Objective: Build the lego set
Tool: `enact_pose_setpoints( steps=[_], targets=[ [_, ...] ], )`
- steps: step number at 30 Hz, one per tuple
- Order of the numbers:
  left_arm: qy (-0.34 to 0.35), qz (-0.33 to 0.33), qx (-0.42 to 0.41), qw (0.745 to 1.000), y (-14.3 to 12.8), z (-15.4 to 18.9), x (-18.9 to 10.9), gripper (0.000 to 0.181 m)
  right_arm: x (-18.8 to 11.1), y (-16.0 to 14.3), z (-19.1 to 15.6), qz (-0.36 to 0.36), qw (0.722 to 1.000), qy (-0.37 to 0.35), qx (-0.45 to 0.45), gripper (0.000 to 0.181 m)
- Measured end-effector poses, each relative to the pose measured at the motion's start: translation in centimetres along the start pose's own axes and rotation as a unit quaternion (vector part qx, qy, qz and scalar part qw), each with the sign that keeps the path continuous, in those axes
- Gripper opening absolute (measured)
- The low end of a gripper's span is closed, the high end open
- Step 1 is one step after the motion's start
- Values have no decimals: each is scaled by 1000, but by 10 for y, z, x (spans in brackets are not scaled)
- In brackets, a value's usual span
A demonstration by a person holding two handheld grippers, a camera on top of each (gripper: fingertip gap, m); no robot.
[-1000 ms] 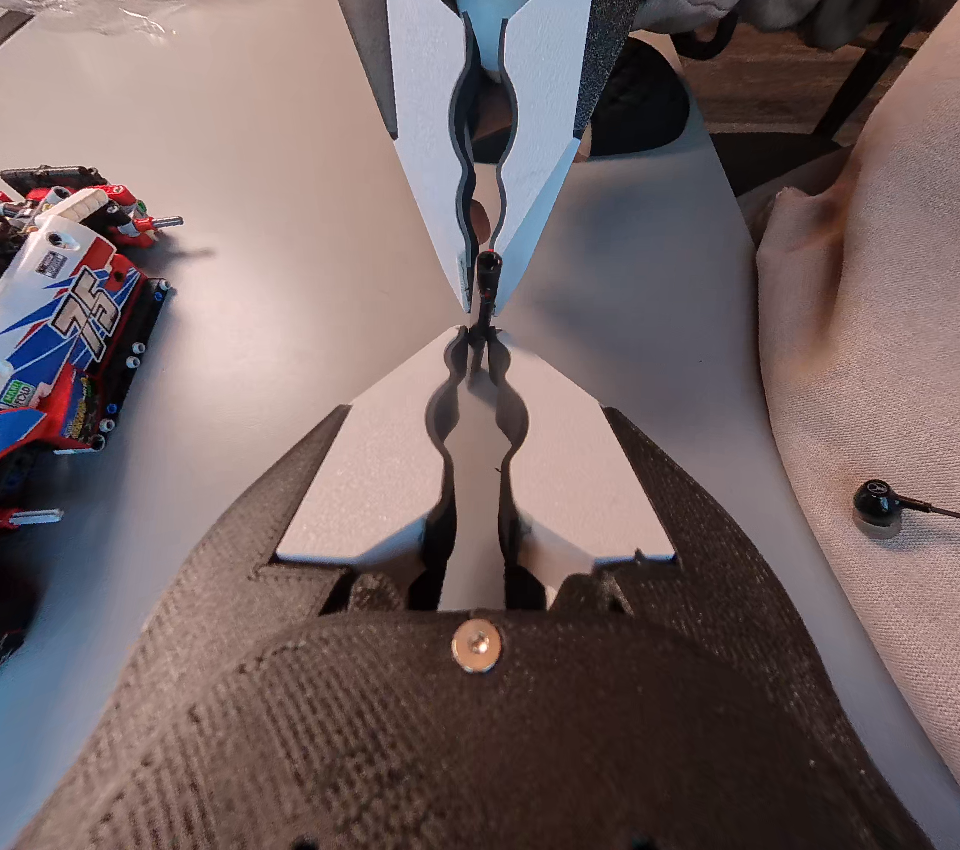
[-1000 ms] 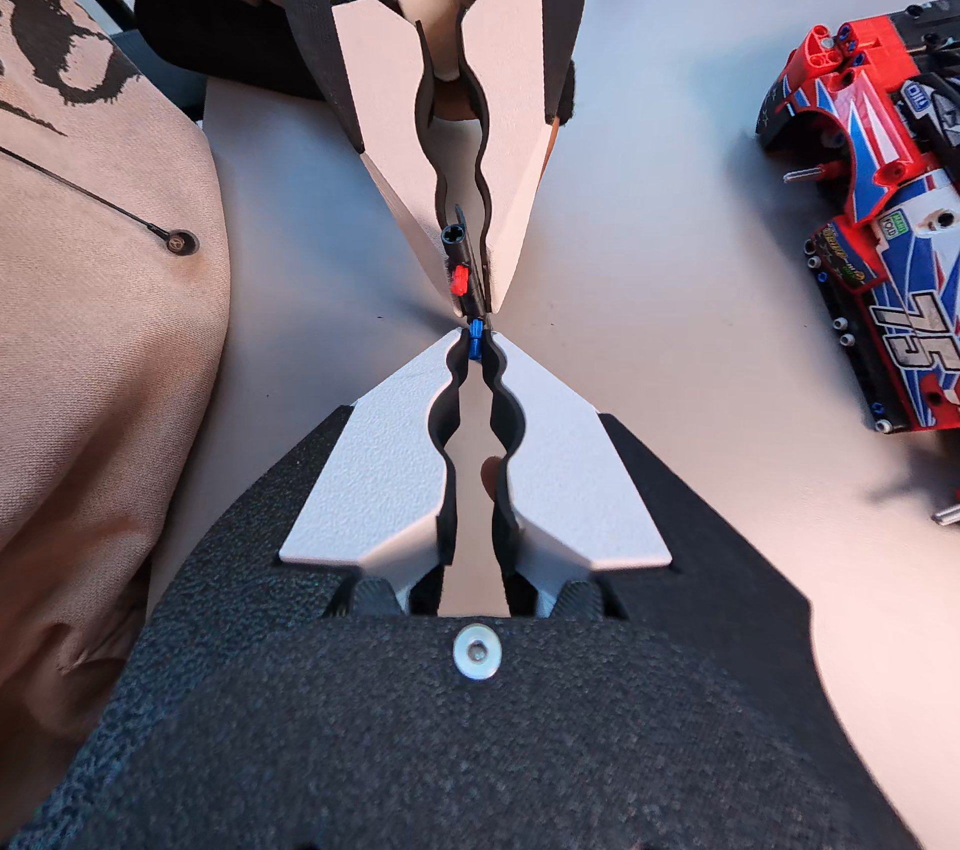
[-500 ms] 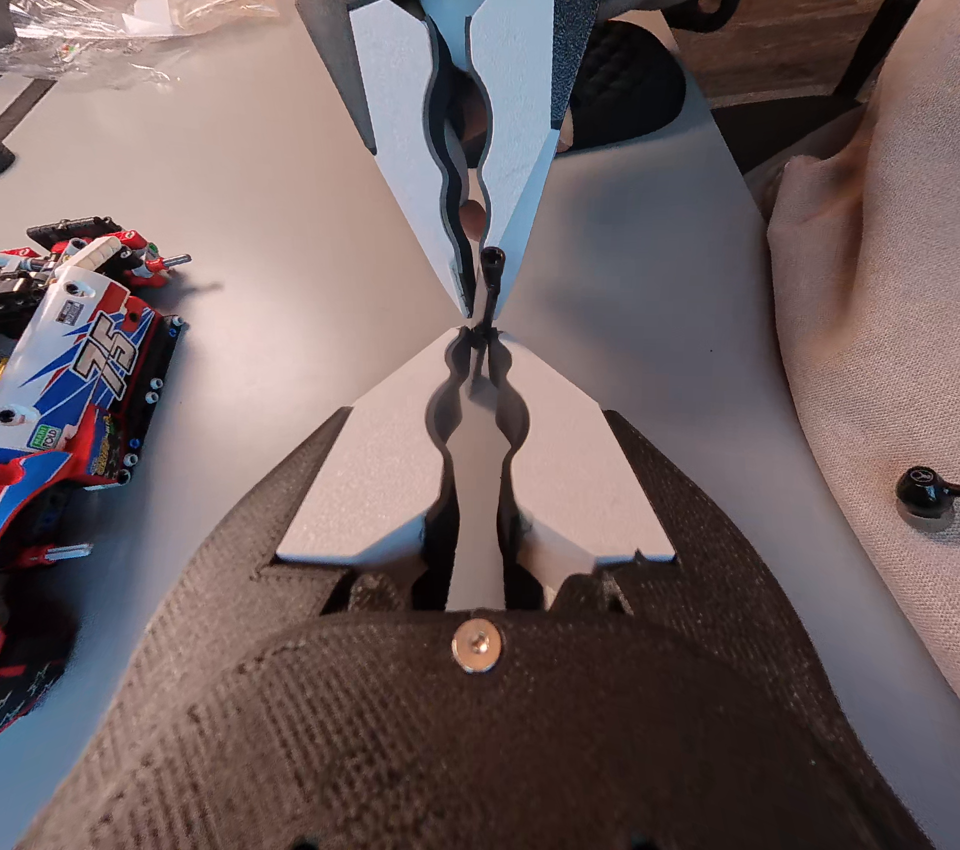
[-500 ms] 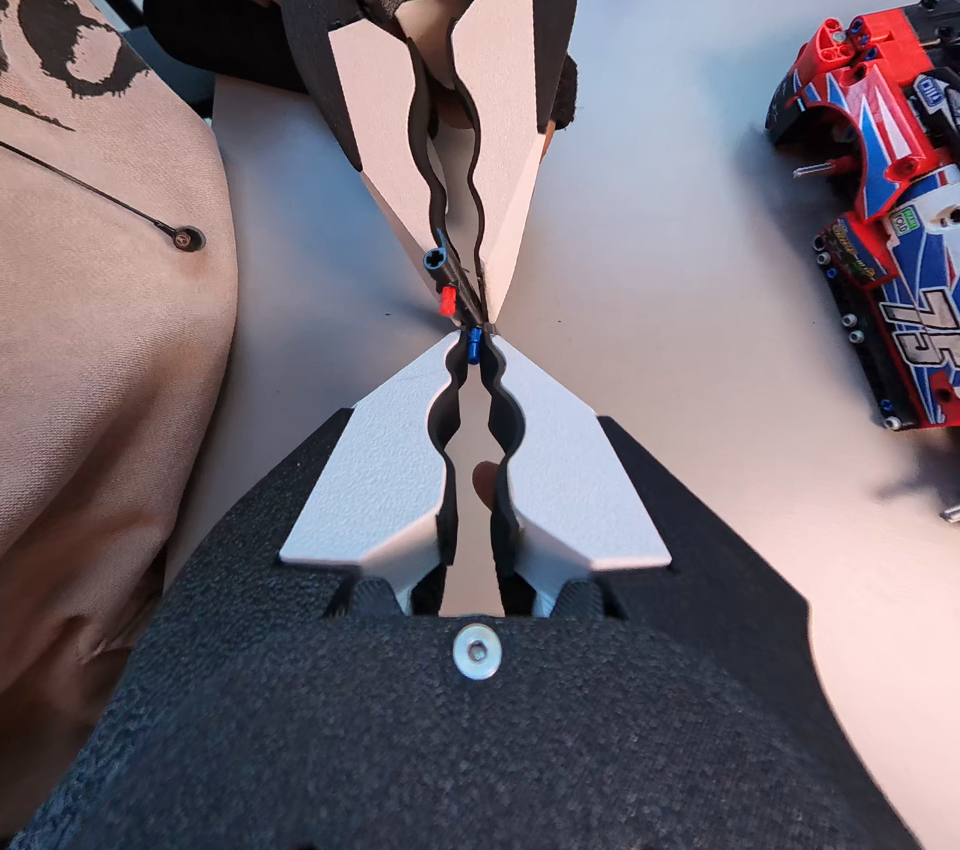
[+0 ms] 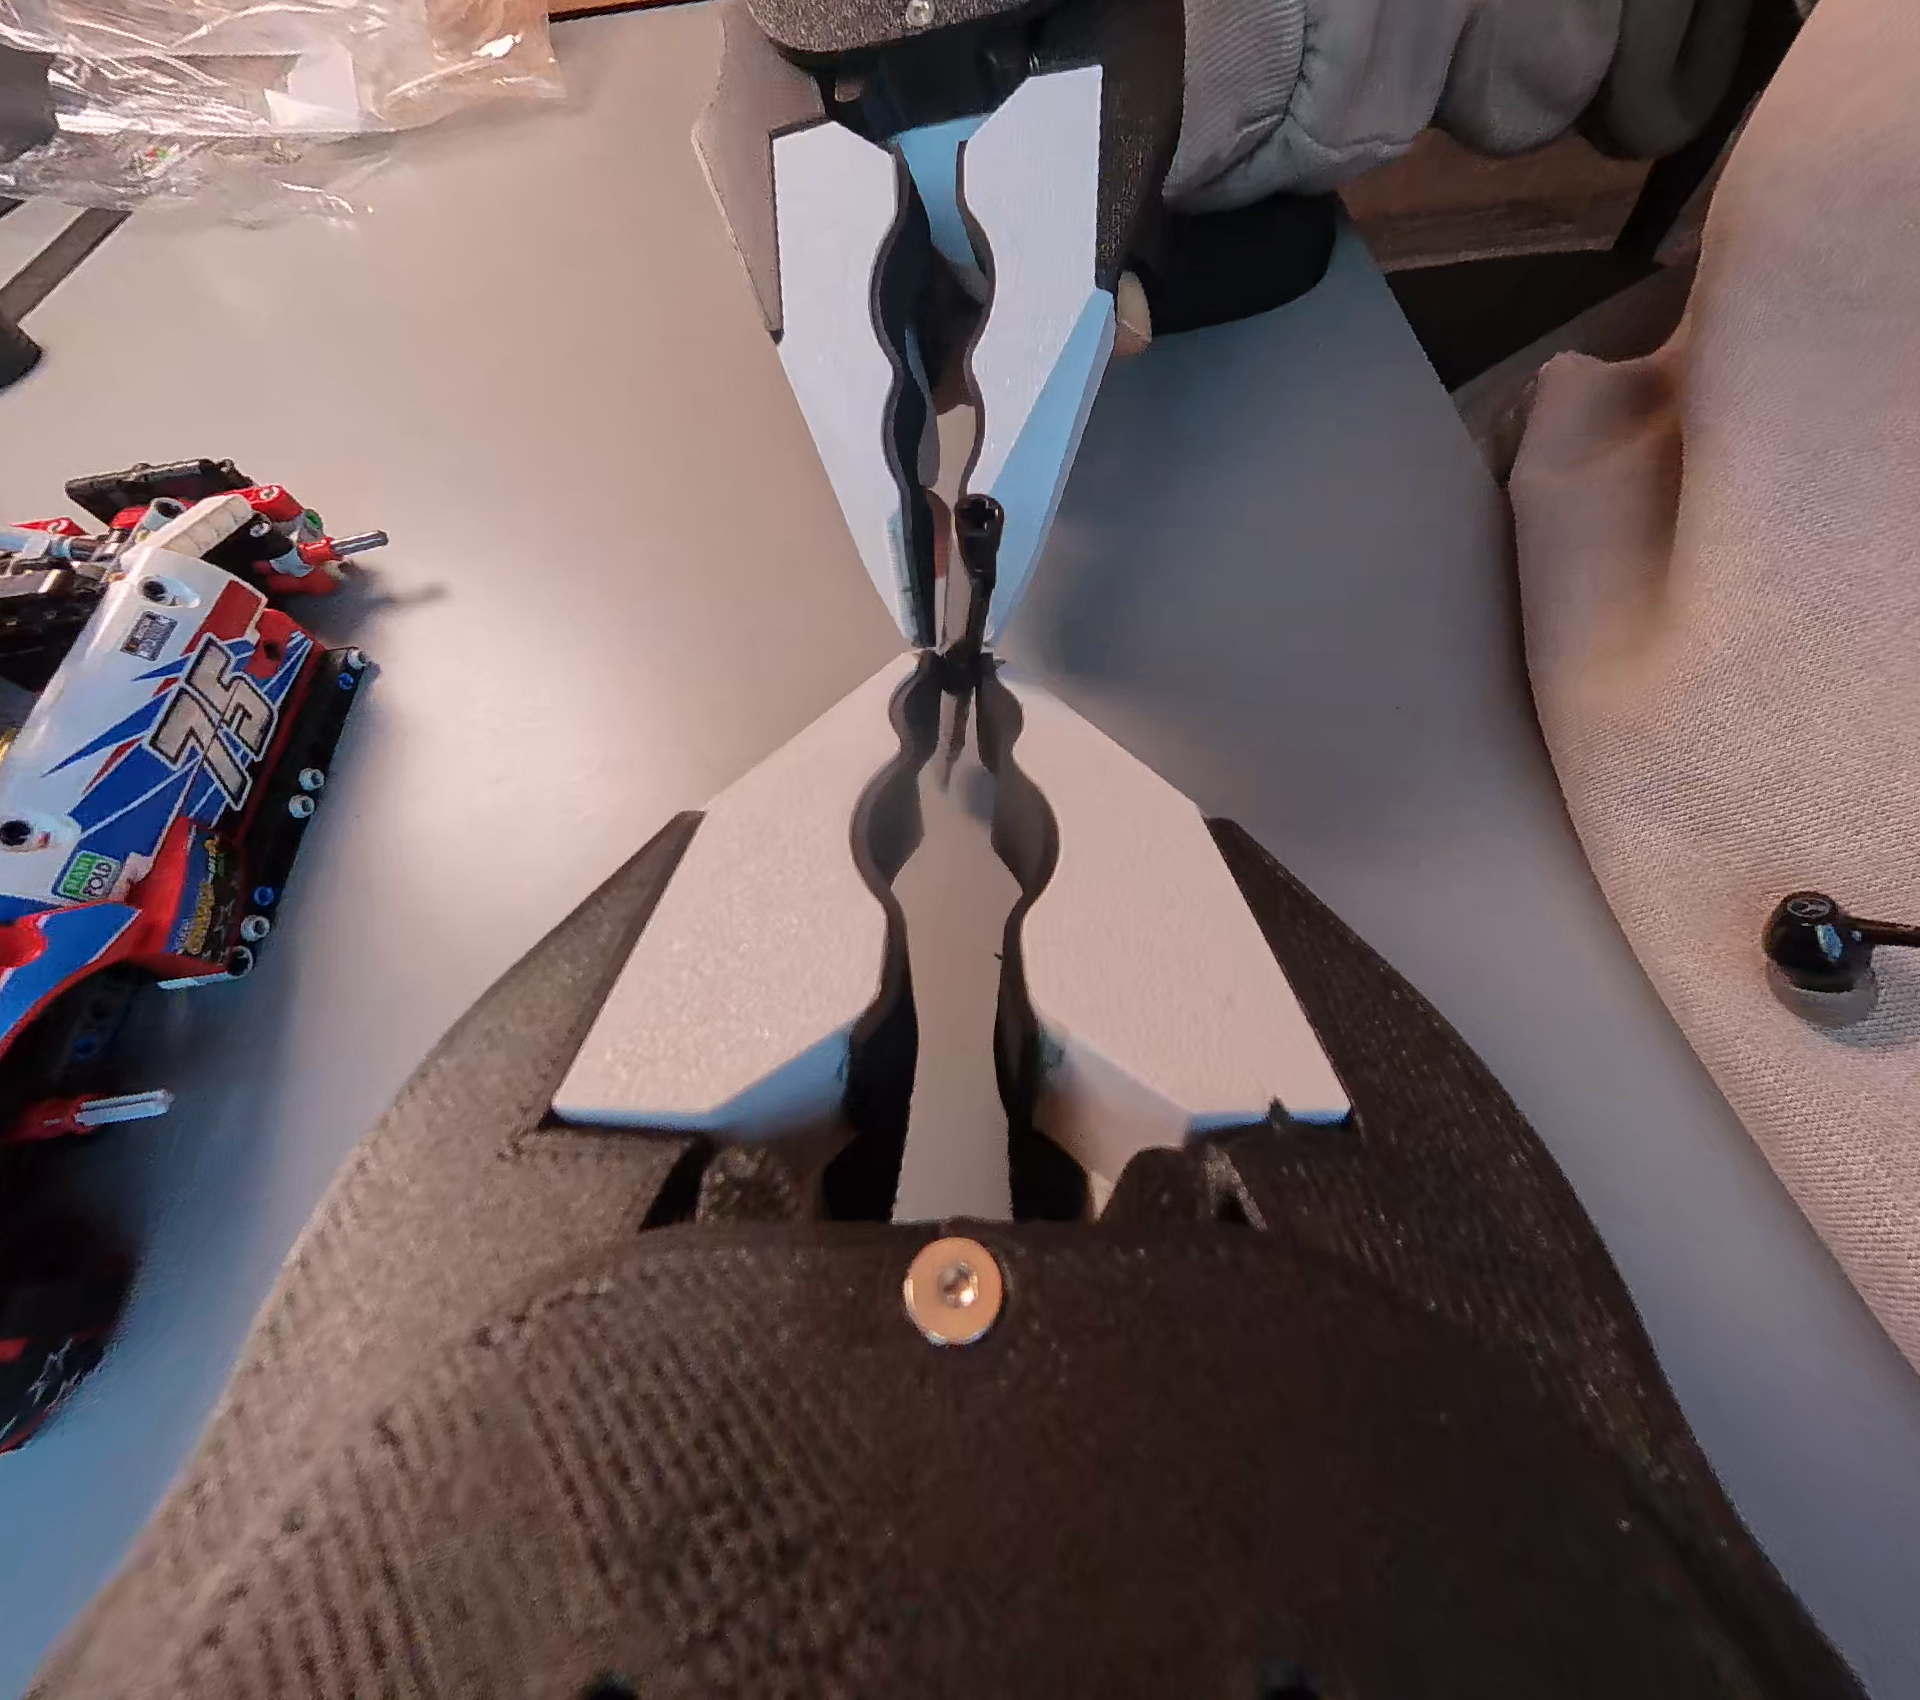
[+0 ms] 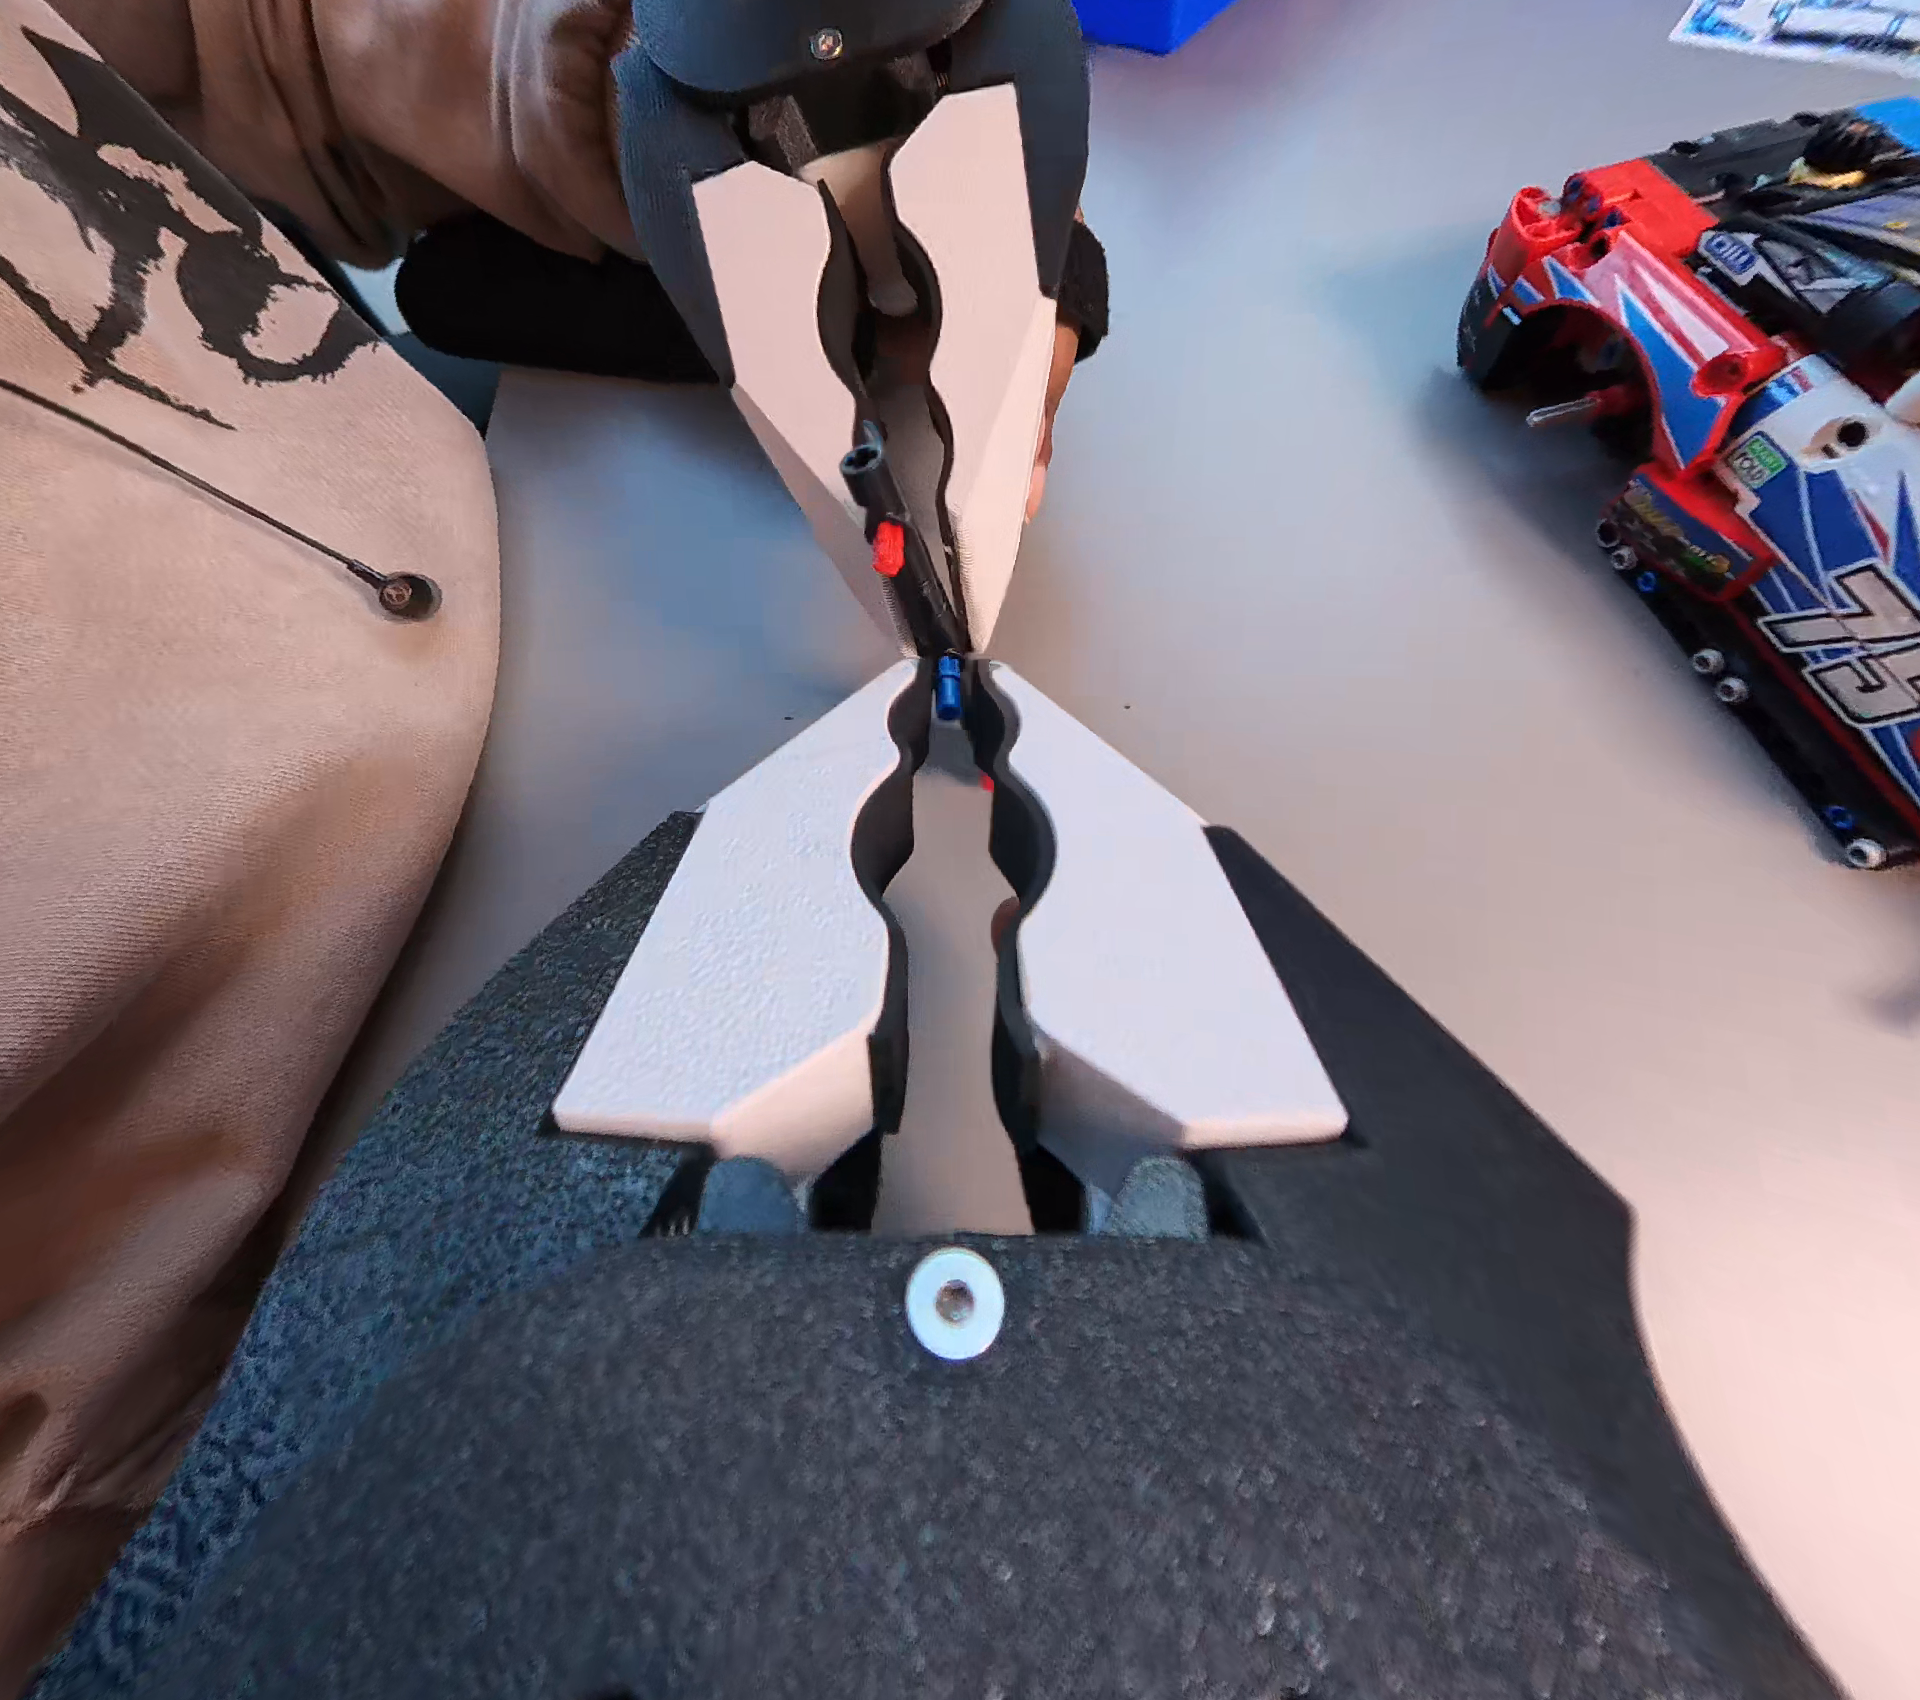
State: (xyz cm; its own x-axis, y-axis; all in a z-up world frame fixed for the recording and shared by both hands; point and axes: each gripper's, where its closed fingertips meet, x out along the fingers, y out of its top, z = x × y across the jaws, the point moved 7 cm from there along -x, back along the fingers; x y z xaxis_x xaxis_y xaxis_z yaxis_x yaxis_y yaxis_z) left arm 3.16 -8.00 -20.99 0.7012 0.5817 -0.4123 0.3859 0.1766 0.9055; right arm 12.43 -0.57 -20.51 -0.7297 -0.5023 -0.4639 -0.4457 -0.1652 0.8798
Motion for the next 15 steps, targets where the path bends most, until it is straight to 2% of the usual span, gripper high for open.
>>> enact_pose_setpoints(
  steps=[6, 15],
  targets=[
    [-9, 5, -21, 1000, -1, 0, 0, 5, -11, 3, -2, 22, 999, 2, -28, 13],
    [-18, 22, -41, 999, 1, -1, -1, 5, -8, -2, -4, 22, 998, -10, -50, 2]
  ],
)
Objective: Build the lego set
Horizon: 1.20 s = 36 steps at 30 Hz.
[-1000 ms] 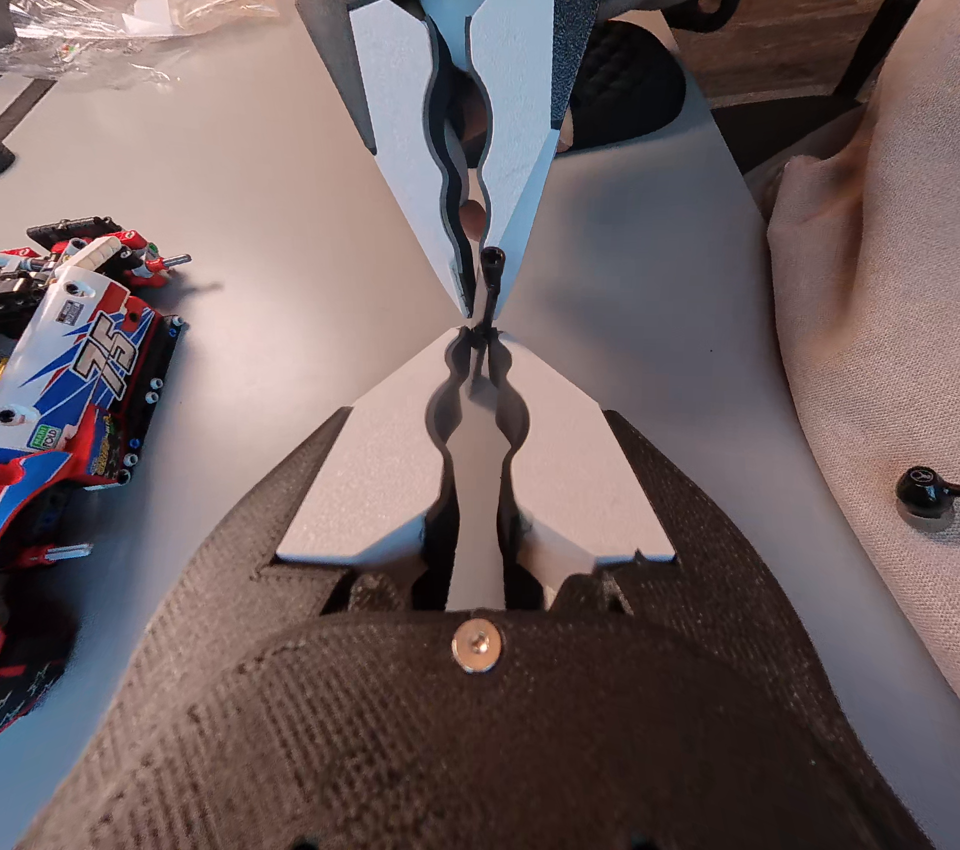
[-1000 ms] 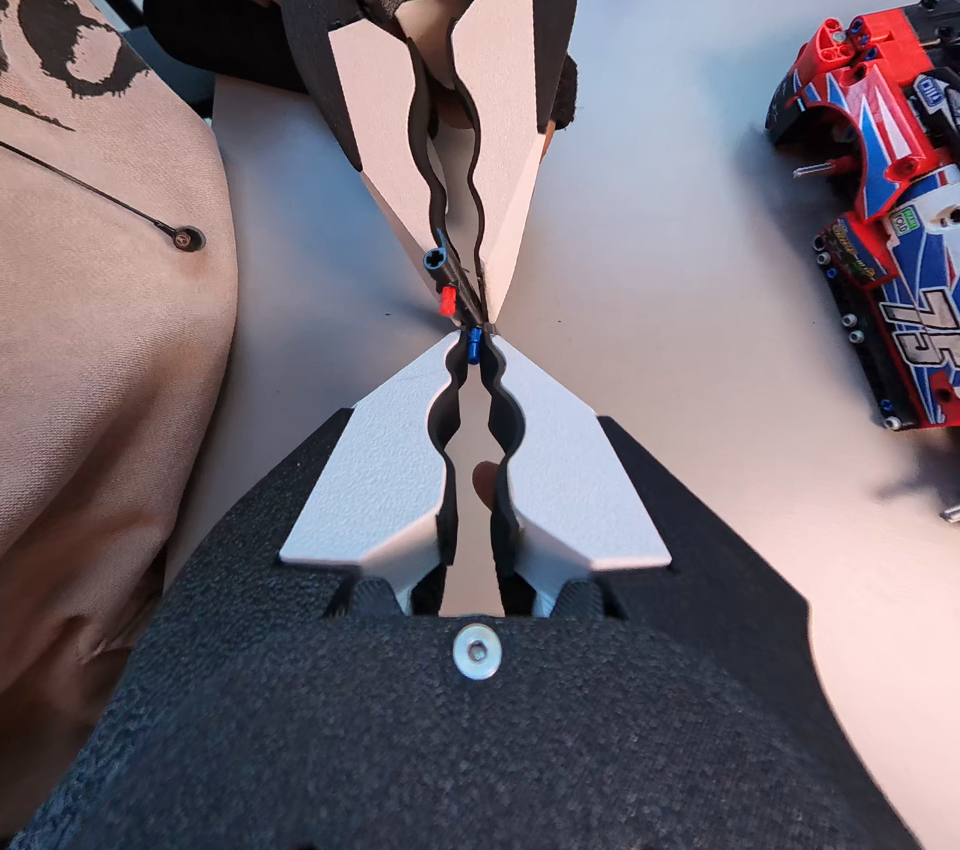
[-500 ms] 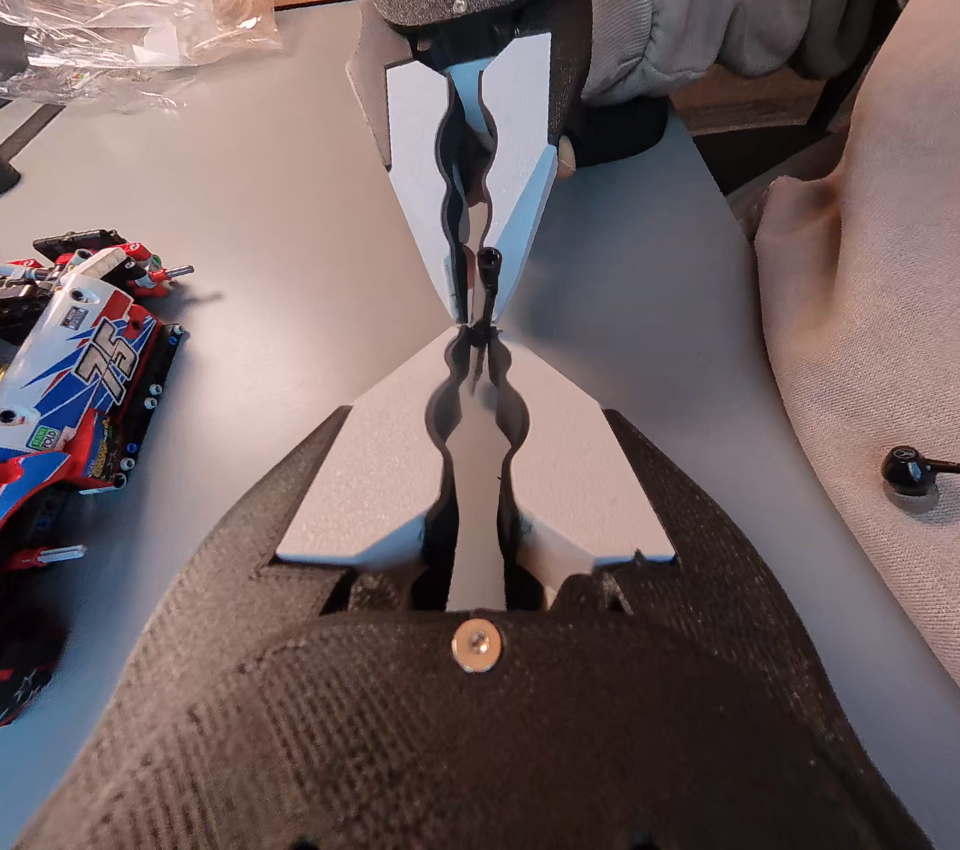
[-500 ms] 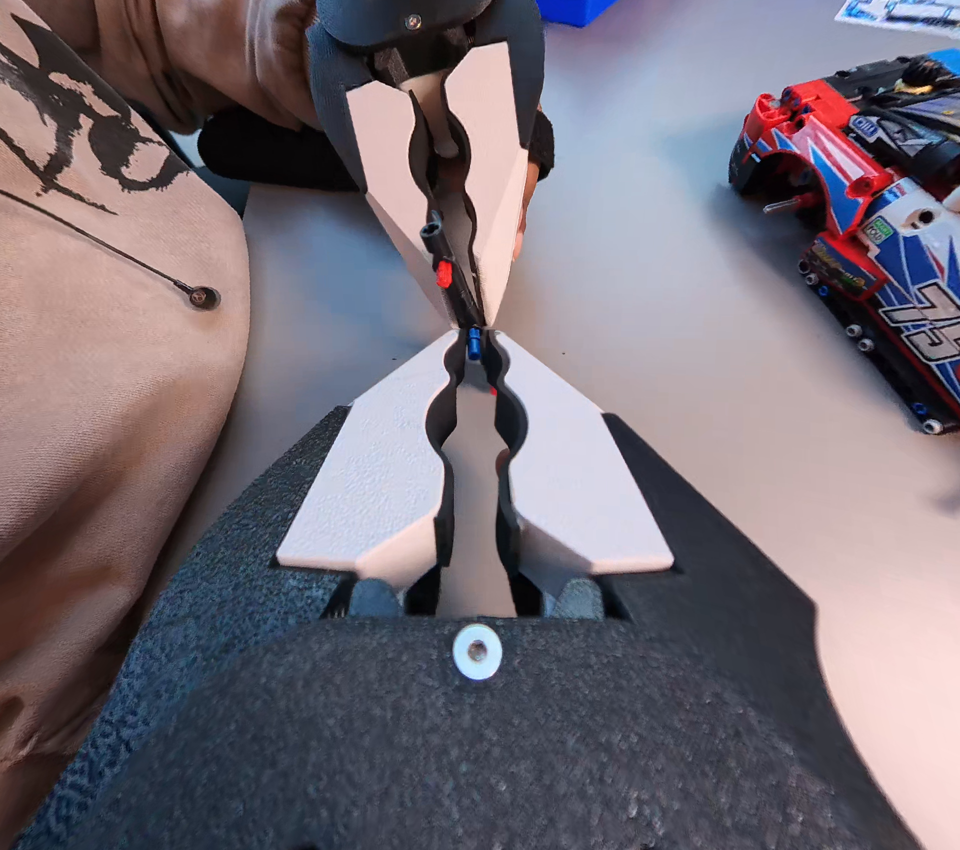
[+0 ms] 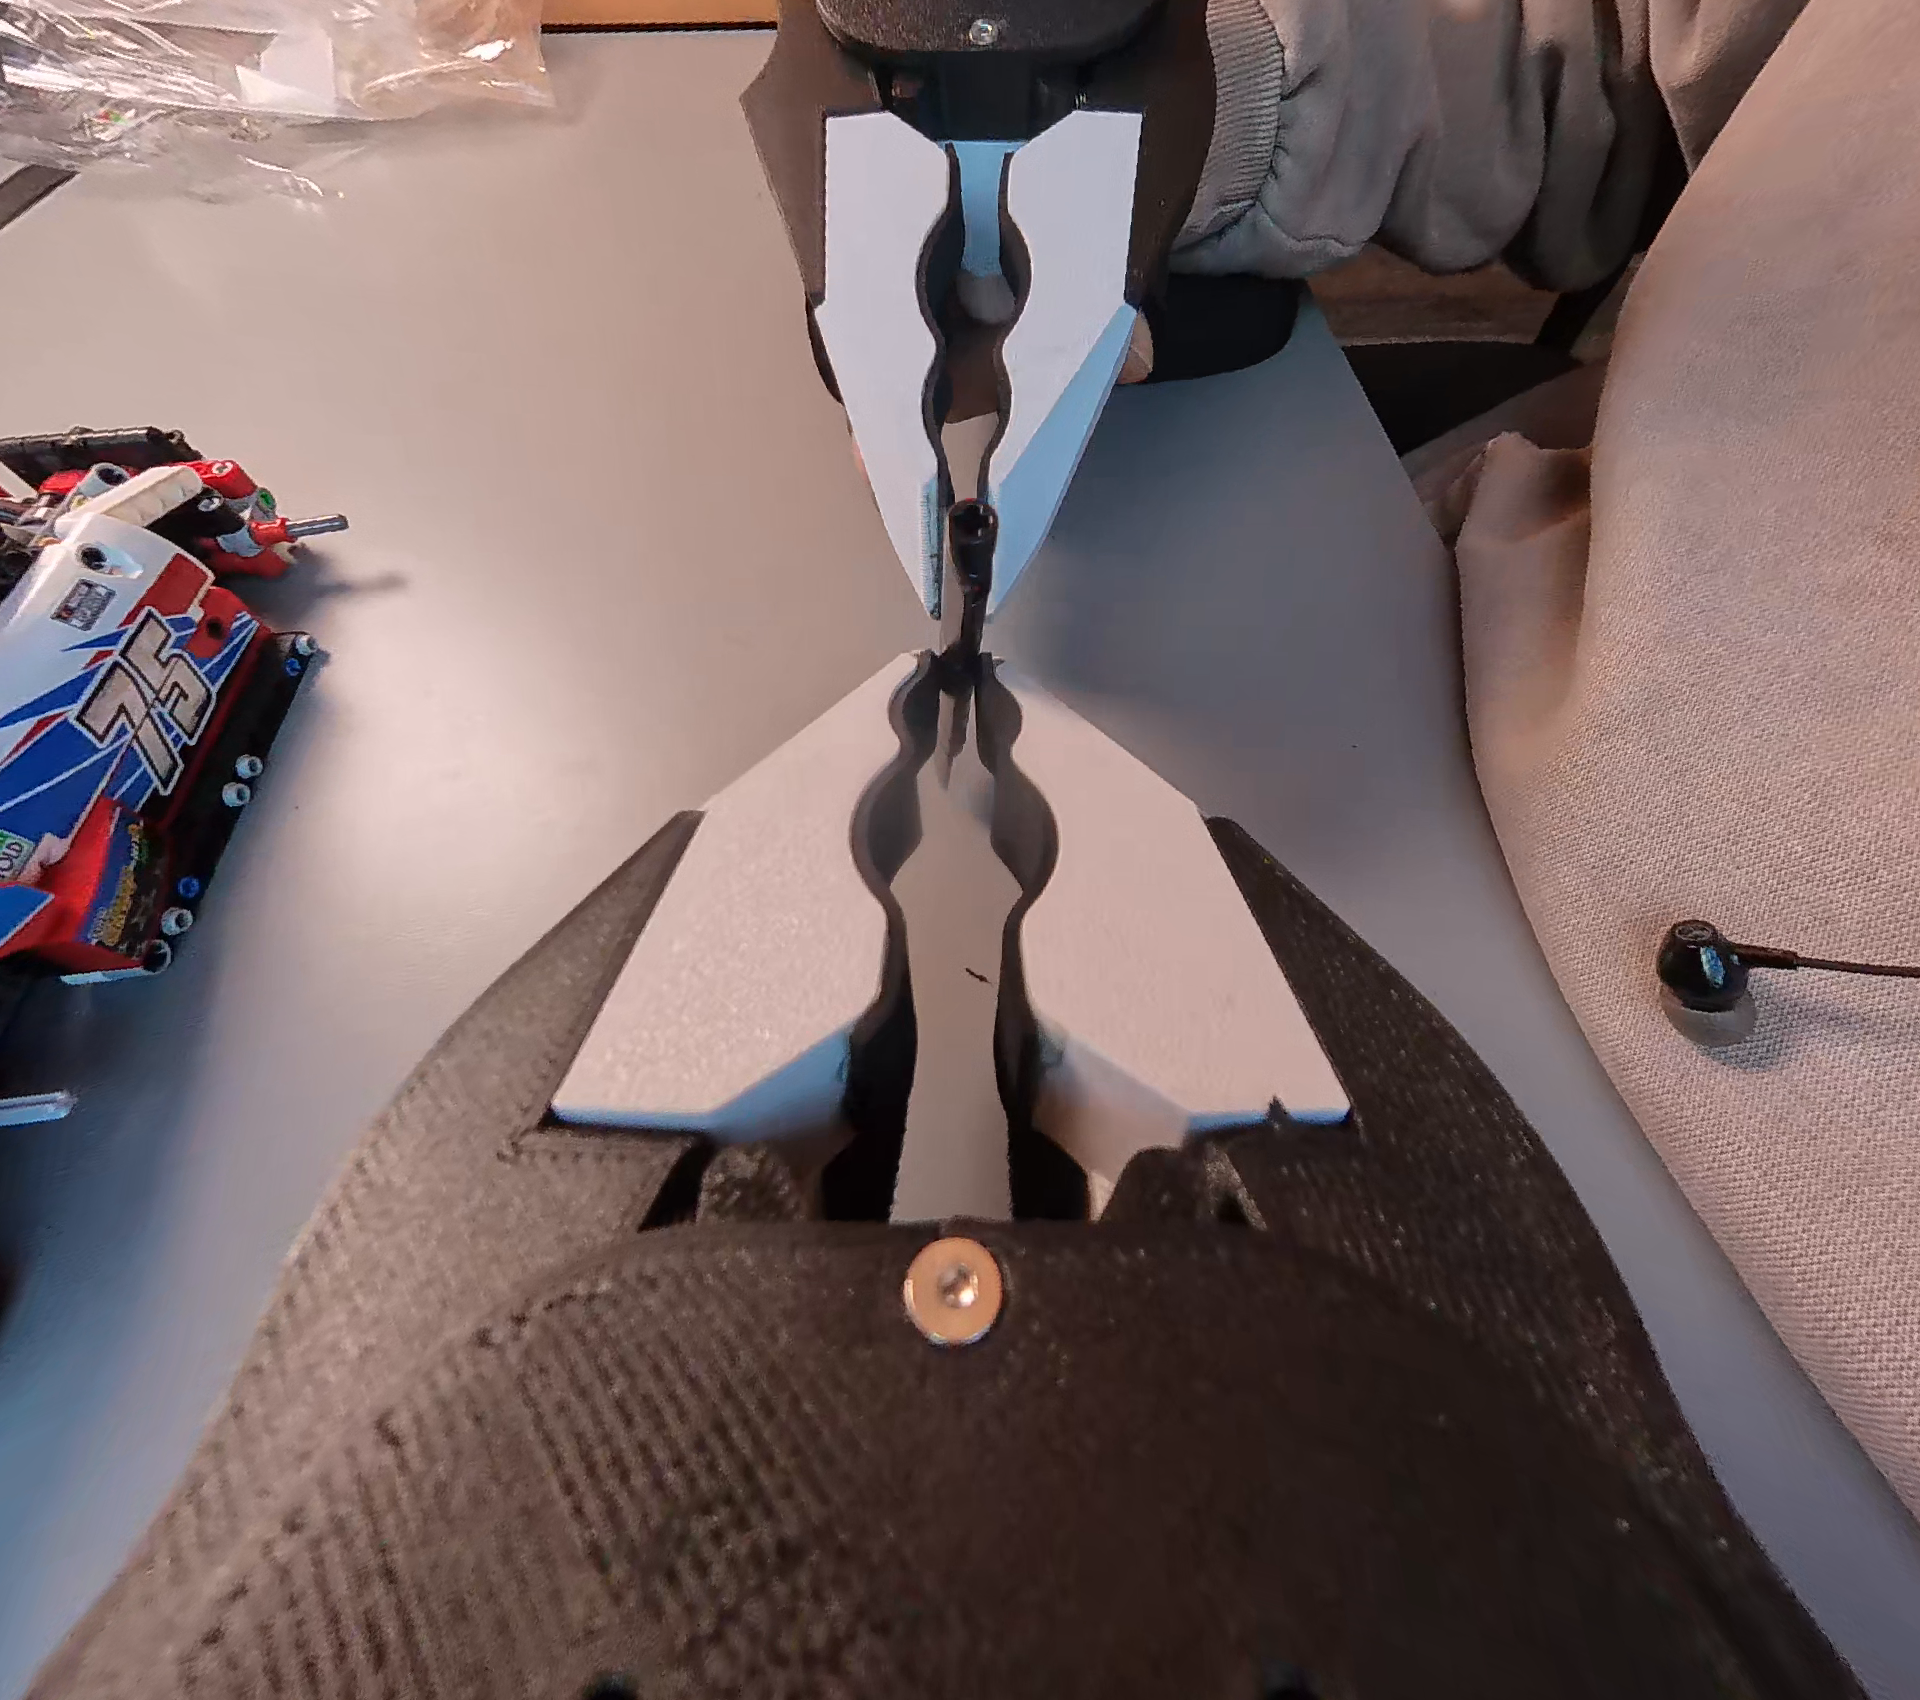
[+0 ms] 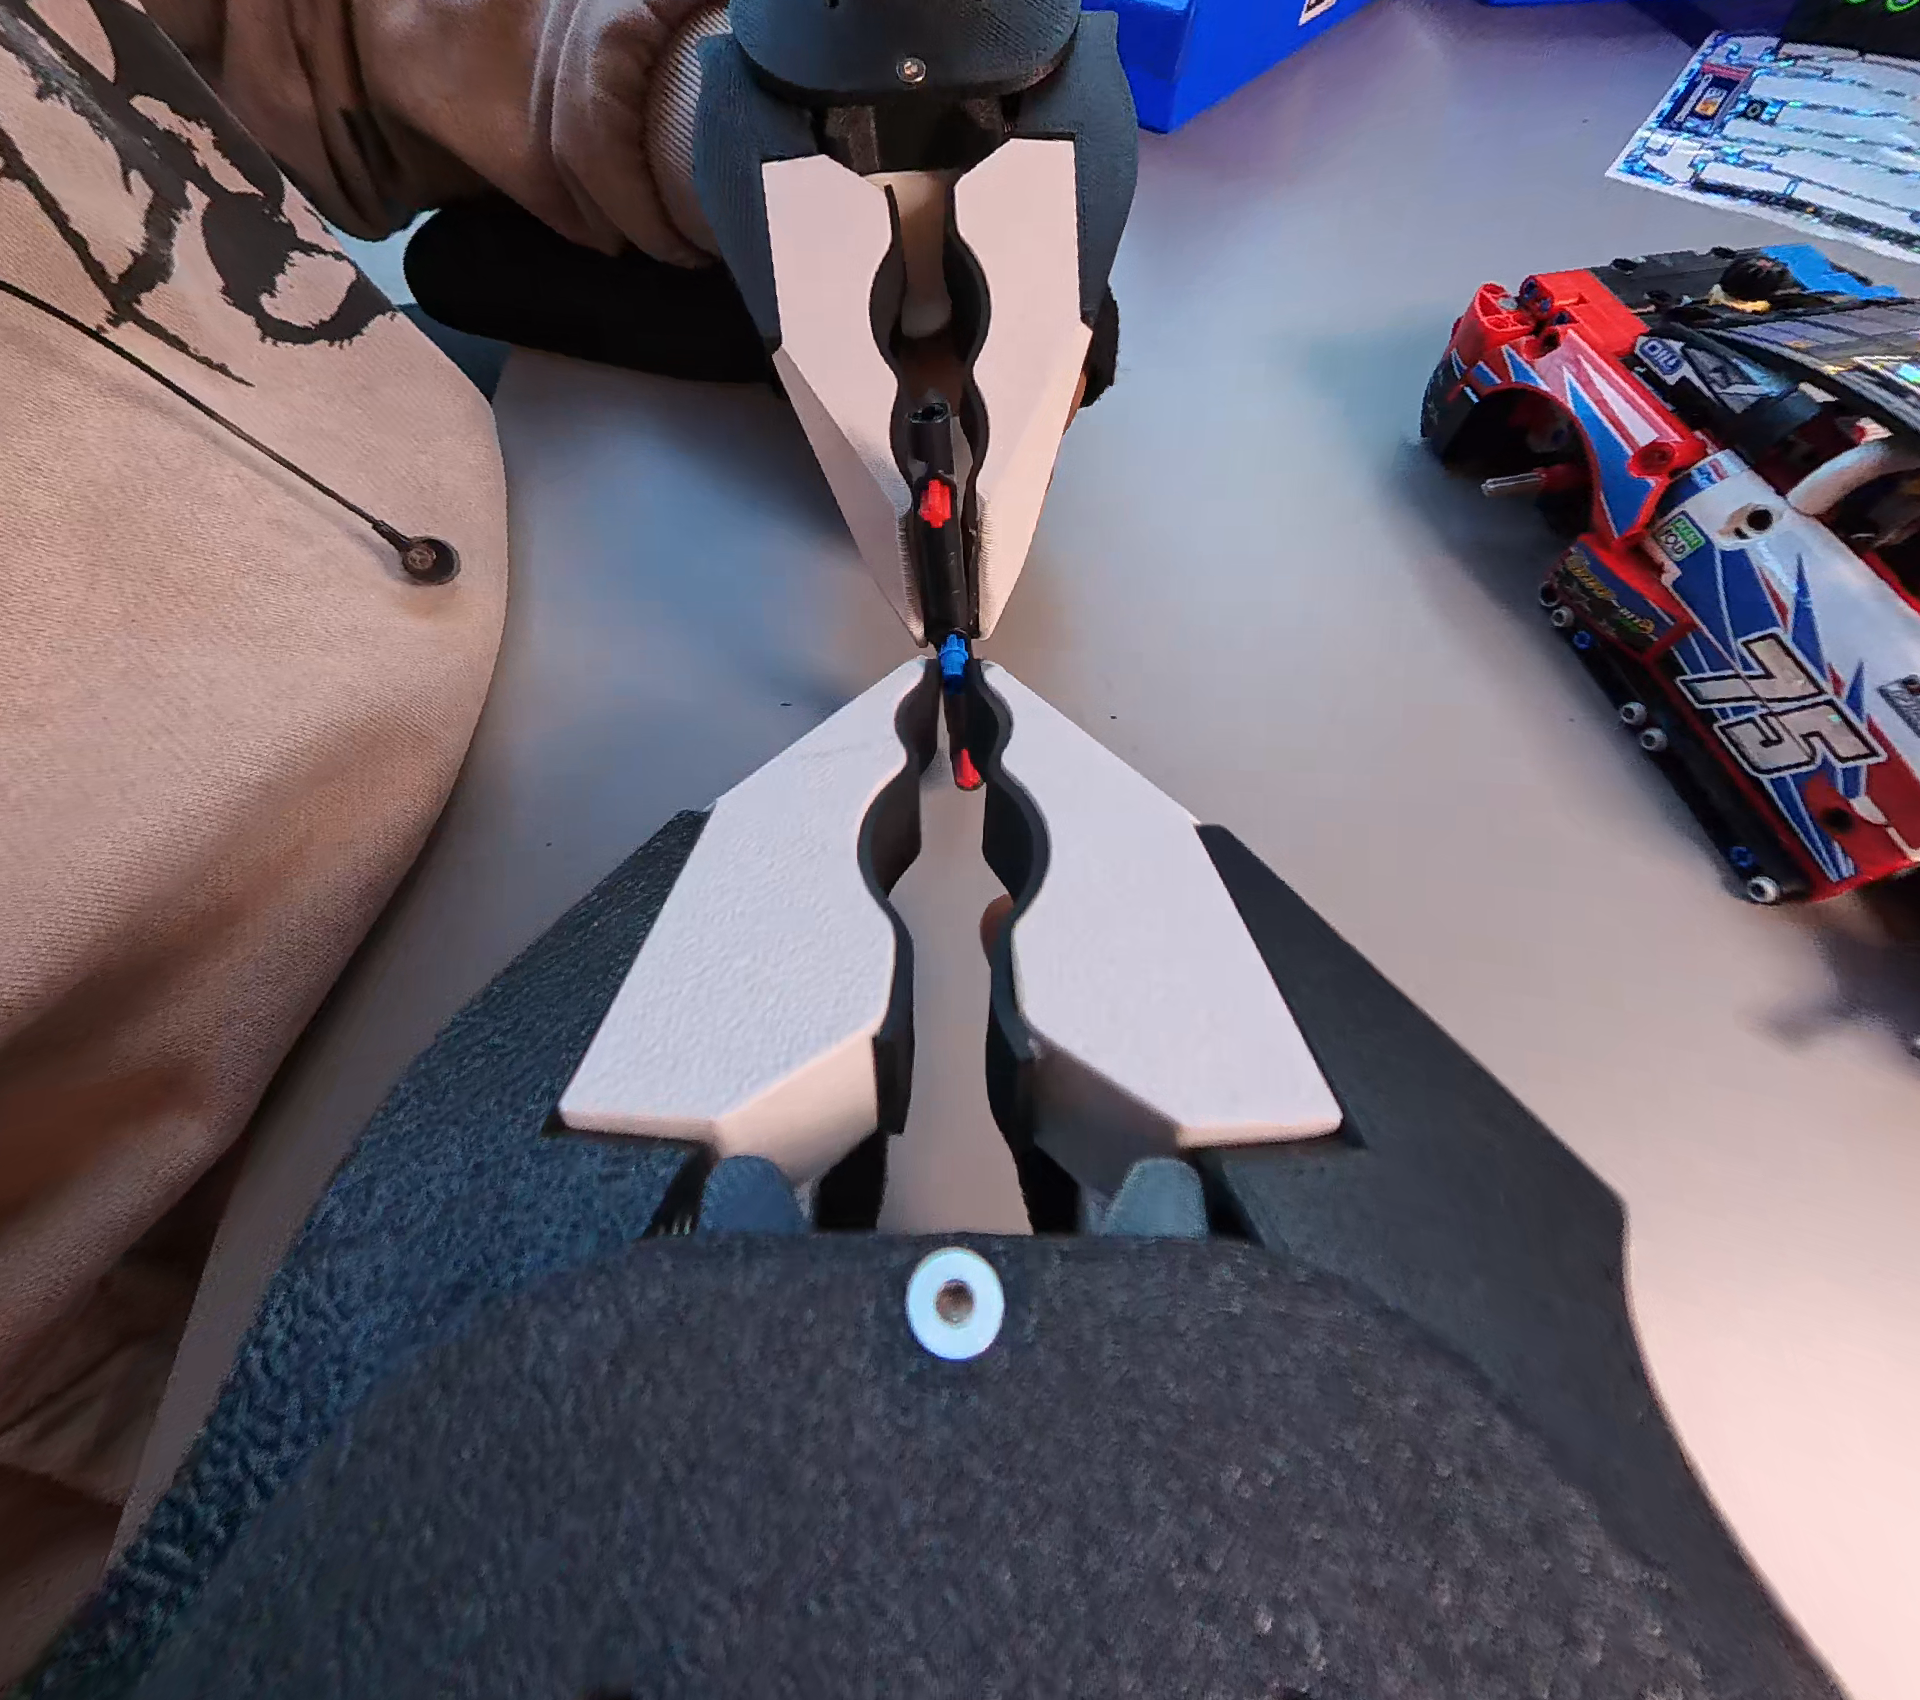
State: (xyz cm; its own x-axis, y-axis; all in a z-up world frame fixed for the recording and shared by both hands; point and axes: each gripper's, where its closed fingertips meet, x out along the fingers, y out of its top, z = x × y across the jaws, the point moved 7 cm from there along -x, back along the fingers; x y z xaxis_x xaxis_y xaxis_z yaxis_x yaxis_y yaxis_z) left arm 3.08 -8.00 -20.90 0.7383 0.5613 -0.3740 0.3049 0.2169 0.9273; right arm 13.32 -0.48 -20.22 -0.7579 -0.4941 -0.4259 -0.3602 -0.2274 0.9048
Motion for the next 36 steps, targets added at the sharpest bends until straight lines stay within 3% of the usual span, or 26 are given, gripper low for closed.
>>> enact_pose_setpoints(
  steps=[30, 36],
  targets=[
    [7, -22, 11, 1000, -4, 3, 3, 4, 11, -7, -1, -5, 1000, 1, 21, 1],
    [20, 19, 15, 1000, 6, -4, -5, 5, 3, 4, 6, 44, 999, -2, 28, 2]
  ],
)
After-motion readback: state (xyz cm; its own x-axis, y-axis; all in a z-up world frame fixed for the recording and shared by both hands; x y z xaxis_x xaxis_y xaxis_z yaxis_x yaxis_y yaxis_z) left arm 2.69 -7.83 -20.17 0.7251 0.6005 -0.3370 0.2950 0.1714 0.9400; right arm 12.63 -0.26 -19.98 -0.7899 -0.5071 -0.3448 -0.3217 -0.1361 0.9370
